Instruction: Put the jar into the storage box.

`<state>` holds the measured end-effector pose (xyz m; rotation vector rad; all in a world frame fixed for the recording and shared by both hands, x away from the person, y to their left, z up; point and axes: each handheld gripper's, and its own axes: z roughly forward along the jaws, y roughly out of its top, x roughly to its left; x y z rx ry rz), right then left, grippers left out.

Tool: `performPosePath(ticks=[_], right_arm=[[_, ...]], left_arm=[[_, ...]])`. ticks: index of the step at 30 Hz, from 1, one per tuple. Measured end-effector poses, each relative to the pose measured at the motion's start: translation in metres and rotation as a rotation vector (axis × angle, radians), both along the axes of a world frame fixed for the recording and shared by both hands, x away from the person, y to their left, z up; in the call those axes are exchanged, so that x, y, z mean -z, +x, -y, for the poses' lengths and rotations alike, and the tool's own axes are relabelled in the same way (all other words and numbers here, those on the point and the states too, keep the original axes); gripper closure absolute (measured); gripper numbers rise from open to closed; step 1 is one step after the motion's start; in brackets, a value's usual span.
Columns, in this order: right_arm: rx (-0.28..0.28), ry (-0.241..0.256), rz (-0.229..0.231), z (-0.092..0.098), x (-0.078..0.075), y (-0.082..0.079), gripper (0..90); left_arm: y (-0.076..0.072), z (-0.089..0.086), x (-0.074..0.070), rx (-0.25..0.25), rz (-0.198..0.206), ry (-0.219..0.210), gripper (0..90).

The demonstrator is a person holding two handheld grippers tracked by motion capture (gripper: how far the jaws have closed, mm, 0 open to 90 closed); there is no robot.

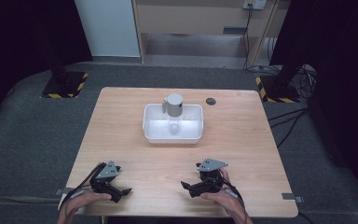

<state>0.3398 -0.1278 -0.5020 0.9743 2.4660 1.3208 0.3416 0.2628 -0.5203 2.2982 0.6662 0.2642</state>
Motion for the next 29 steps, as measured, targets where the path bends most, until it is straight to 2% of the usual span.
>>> performPosePath(ticks=[29], right_arm=[[0.014,0.005,0.002,0.0073,0.002,-0.008,5.1]], left_arm=[[0.0,0.0,-0.0001,0.0,0.0,0.001,0.0]])
